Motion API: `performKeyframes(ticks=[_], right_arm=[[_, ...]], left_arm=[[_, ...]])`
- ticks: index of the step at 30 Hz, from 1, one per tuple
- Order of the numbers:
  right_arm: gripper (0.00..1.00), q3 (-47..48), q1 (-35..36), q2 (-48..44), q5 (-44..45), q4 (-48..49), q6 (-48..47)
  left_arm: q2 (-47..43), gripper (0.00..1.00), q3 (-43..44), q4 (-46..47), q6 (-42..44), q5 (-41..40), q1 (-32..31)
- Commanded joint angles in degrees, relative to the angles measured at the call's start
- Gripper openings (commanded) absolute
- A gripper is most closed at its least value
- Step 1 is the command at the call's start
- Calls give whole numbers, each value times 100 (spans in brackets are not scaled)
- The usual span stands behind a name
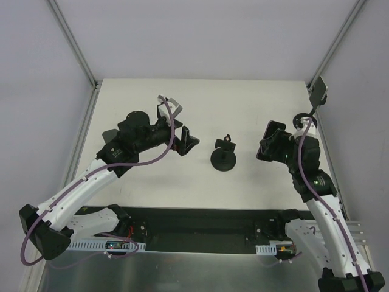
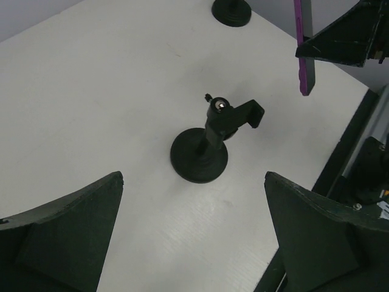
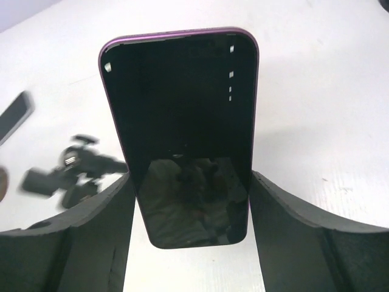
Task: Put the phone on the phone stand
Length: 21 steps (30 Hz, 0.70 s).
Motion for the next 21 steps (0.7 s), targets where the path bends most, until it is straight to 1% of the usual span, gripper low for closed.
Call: performKeyframes(ticks=[1,2,3,4,5,6,7,8,9,10,11,12,13,14,15,17,18,21], right_arm=[[1,731,836,-445,122,100,-600],[1,820,987,-472,122,13,-671],[1,1029,1302,-455,52,-14,-759],[1,1136,1479,-437,43,-58,-960],[1,1233,1663,-411,51,-163,-1066],[1,1434,2057,-350,69,-199,-1102],[1,1523,2261,-314,104,-234,-1311],[1,1602,2463,-270,130,-313,-1487],[1,1664,2874,-165,183,-322,-1567],[0,1760,3087,-112,253,-348,-1629],[1,1796,3315,-51,349,-366,-1769],[1,1831,3753,89,559,-366,-1823],[1,1901,3975,186,666,-357,-1893],[1,1936,4186,292,771,-366,-1954],[1,1980,4614,519,1016,-375,-2077],[1,2112,5021,792,1316,-314,-2166],[1,2139,5379,1020,1613,-270,-2227],[1,2148,5829,1337,1757,55,-2263]], left_arm=[[325,99,567,-51,-740,1149,40],[500,99,776,-86,-926,1307,40],[589,99,900,-104,-1120,1683,40],[677,98,1032,-139,-1530,1843,49],[826,97,1286,-157,-1743,2028,57],[879,97,1393,-192,-1946,2186,66],[923,96,1481,-192,-2365,2397,66],[976,95,1630,-201,-2544,2468,66],[1003,96,1692,-192,-2676,2547,75],[1029,95,1745,-201,-2886,2722,75],[1064,95,1824,-218,-2949,2785,75],[1056,96,1833,-245,-2976,2881,75],[1056,96,1833,-254,-3011,3013,66],[1038,95,1755,-262,-3002,3049,66],[1003,95,1685,-262,-3011,3058,66],[915,95,1439,-271,-3011,3032,40],[880,93,1351,-289,-3011,3032,31],[740,89,973,-376,-2950,3093,-4]])
